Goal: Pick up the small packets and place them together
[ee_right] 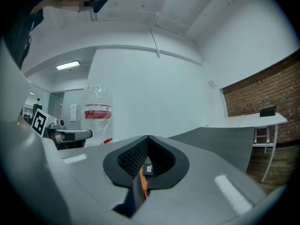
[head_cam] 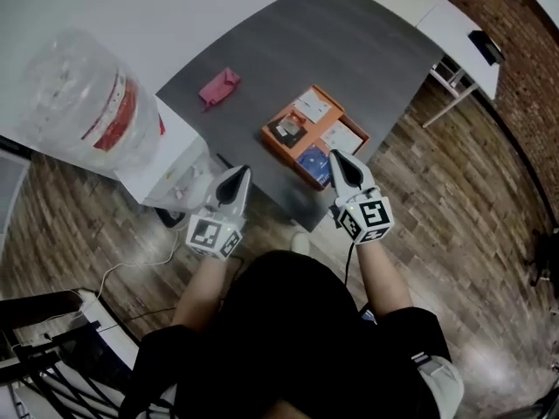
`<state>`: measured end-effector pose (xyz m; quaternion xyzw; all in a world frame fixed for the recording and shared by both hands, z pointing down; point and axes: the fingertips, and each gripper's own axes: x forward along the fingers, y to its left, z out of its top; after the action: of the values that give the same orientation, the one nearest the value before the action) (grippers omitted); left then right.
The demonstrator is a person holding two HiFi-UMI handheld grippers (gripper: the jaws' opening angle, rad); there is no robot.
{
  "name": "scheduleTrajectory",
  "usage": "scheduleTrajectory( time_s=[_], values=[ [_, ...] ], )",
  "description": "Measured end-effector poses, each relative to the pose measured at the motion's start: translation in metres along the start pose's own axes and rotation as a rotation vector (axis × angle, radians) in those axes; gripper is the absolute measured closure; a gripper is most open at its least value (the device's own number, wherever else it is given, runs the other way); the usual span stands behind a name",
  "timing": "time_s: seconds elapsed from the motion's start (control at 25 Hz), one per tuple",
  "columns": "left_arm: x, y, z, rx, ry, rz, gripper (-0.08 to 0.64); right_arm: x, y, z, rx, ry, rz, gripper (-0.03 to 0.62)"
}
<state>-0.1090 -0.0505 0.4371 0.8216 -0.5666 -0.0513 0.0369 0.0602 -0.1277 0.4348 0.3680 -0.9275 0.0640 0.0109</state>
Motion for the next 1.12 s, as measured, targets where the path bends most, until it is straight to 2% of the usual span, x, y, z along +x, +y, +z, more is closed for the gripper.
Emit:
scheduleTrajectory(
  time_s=[0.2, 0.36, 0.44, 0.72, 0.92, 1.12],
  values=[
    [-0.036, 0.028, 0.0, -0.034, -0.004, 0.002, 0.561, -0.003, 0.034, -0.002, -0.019, 0.002, -0.059, 0.591],
    [-0.067, 0.056, 0.007, -0.038, -0.015, 0.083, 0.561, -0.008, 0.06, -0.011, 0.003, 0.026, -0.105, 0.591],
    [-0.082, 0.066, 0.007, -0.06, -0.019, 0.095, 0.561, -0.017, 0.075, -0.011, -0.005, 0.025, -0.12, 0.591],
    [-0.102, 0.077, 0.022, -0.043, -0.038, 0.021, 0.561, -0.043, 0.1, 0.007, -0.002, -0.031, -0.215, 0.591],
    [-0.104, 0.056, 0.031, -0.039, -0.058, -0.026, 0.561, -0.067, 0.105, 0.018, -0.057, -0.051, -0.229, 0.591],
    [-0.103, 0.028, 0.027, -0.05, -0.071, -0.055, 0.561, -0.101, 0.086, 0.016, -0.026, -0.083, -0.254, 0.591]
  ],
)
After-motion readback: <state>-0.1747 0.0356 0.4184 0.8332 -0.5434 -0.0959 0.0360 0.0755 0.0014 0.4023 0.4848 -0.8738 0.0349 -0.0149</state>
